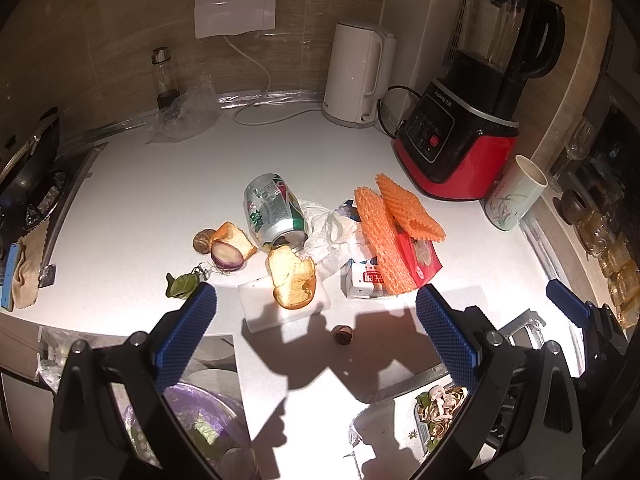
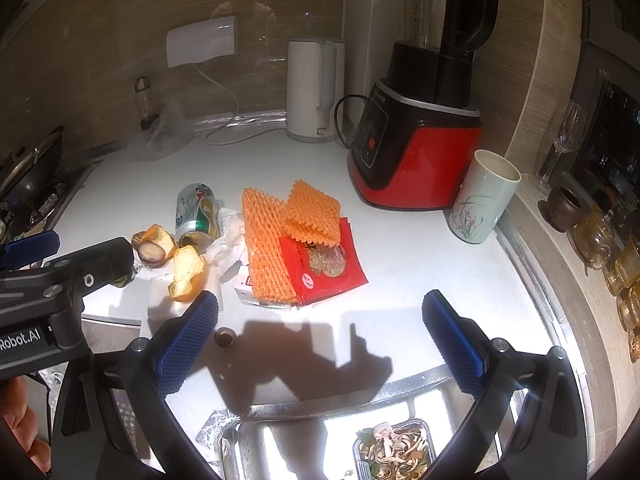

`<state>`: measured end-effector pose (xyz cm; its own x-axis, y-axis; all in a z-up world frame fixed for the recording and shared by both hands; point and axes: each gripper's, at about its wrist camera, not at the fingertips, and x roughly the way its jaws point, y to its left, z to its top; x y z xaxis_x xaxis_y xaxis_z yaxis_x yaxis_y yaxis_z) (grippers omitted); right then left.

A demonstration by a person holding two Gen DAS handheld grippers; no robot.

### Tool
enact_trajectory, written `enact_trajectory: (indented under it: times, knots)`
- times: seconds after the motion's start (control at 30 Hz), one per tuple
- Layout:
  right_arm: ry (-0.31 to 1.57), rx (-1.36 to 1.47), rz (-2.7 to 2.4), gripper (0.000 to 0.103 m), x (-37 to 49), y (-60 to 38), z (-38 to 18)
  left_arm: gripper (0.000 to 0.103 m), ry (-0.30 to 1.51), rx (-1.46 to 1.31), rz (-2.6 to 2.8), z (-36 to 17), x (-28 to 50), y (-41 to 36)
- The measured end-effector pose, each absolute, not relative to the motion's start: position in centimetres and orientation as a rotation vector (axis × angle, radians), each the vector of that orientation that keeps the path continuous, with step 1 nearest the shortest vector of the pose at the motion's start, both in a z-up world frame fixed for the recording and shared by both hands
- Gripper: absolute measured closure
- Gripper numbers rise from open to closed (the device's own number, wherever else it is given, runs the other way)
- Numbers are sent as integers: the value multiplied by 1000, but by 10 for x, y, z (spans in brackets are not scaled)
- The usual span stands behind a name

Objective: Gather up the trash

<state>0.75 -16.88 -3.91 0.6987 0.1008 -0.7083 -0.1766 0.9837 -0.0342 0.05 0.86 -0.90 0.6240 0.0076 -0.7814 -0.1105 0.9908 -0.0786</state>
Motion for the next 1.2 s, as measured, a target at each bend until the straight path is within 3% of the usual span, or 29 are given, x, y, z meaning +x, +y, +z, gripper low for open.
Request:
enact_trajectory:
  times: [1.2]
  knots:
    - [799, -106, 162, 2, 12, -164, -43, 7, 907, -131, 82, -17, 2, 15]
